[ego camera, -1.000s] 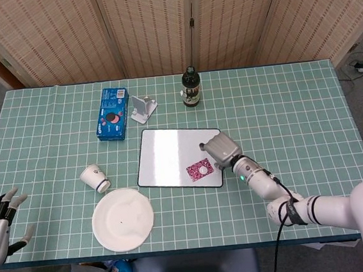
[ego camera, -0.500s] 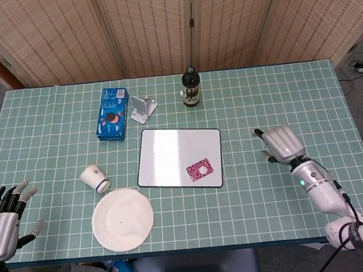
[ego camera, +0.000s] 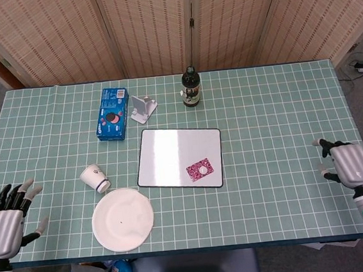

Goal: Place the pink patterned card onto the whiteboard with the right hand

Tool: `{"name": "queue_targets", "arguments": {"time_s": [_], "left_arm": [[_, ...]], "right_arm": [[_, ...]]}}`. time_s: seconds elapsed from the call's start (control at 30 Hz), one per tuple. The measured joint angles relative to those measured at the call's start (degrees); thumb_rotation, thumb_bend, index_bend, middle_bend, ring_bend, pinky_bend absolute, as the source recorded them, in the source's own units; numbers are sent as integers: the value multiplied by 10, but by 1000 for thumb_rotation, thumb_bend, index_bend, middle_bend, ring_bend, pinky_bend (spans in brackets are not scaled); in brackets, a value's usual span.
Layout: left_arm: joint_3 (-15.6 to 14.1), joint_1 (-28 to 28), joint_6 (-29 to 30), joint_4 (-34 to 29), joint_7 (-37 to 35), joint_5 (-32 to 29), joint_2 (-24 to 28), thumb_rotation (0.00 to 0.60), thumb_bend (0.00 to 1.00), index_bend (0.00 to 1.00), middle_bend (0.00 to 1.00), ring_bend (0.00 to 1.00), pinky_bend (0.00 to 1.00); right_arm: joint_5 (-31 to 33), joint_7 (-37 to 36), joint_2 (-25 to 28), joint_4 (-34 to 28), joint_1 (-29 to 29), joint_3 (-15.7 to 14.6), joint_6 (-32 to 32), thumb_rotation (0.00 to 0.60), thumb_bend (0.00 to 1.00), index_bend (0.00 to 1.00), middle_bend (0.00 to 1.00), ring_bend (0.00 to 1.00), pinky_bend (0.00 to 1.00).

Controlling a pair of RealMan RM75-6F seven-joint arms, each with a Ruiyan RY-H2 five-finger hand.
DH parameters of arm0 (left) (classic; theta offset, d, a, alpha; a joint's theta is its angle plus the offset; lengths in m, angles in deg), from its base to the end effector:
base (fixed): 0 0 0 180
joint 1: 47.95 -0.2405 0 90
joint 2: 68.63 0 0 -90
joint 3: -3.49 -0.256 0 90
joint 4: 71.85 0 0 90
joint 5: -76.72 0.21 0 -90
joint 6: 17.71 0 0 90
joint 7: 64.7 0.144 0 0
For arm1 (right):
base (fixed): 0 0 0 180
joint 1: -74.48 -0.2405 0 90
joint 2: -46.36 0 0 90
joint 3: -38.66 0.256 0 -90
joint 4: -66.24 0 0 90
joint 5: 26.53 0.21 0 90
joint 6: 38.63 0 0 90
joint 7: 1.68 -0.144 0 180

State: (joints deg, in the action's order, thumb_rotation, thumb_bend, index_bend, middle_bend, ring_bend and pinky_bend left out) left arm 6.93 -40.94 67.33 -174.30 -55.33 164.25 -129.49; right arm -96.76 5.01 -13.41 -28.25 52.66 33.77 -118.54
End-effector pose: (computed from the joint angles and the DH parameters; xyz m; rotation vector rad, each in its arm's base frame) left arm -0.2678 0.1903 0.1617 -1.4519 -0.8242 -0.9282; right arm -0.3033 -0.2428 0.1693 1.4721 -0.8555 0.7213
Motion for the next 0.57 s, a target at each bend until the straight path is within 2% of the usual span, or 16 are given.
{"name": "queue_targets", "arguments": {"time_s": [0.3,0.57], "left_arm": [[-4,-5,4,-17,17,-3,2,600,293,187,103,116,46],[-7,-4,3,-30,27,0,3,600,293,186,103,116,46]], "right_arm": [[-69,-48,12,16,97,-18,-89,600,350,284,485,449,539],[-114,-52,16,-2,134,-16,-117,600,350,284,485,449,537]]}}
